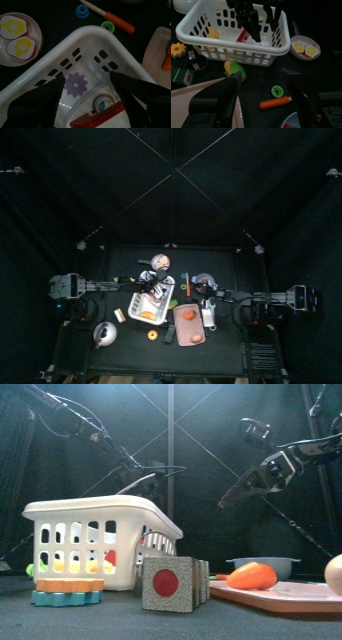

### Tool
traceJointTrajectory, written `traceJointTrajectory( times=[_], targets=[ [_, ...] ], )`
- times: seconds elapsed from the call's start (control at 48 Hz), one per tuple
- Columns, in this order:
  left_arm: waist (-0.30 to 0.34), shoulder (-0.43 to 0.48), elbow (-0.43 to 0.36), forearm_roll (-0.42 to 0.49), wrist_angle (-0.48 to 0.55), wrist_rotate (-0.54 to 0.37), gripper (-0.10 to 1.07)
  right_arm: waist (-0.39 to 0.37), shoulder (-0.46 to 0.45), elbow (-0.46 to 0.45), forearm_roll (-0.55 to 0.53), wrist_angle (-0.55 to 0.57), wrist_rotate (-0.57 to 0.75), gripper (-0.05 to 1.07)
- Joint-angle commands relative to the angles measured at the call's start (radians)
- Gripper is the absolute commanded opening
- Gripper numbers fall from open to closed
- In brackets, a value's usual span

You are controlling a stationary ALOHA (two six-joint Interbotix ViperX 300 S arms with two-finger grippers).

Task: Grab red nut

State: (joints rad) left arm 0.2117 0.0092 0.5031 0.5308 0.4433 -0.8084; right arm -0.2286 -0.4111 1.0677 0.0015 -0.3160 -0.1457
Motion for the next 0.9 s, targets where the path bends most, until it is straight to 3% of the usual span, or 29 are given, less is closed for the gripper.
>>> traceJointTrajectory(
  times=[0.0, 0.104, 0.271, 0.438, 0.604, 0.875],
  targets=[
    [0.006, -0.055, -0.025, 0.011, -0.002, 0.002, 1.03, -0.009, -0.021, -0.023, 0.071, -0.005, 0.002, 0.95],
    [0.014, -0.100, -0.023, 0.023, 0.002, 0.002, 1.03, -0.043, -0.034, -0.046, 0.210, 0.018, 0.002, 0.95],
    [0.032, -0.146, 0.000, 0.067, 0.002, 0.002, 1.03, -0.117, -0.064, -0.150, 0.394, 0.232, -0.003, 0.95],
    [0.035, -0.179, 0.052, 0.114, 0.000, 0.002, 1.03, -0.193, -0.032, -0.222, 0.402, 0.500, 0.002, 0.95],
    [0.069, -0.216, 0.097, 0.150, 0.000, 0.000, 1.03, -0.336, -0.009, -0.262, 0.336, 0.749, 0.003, 0.95],
    [0.126, -0.270, 0.132, 0.147, -0.025, -0.015, 1.03, -0.479, 0.002, -0.296, 0.270, 0.945, 0.005, 0.95]
  ],
)
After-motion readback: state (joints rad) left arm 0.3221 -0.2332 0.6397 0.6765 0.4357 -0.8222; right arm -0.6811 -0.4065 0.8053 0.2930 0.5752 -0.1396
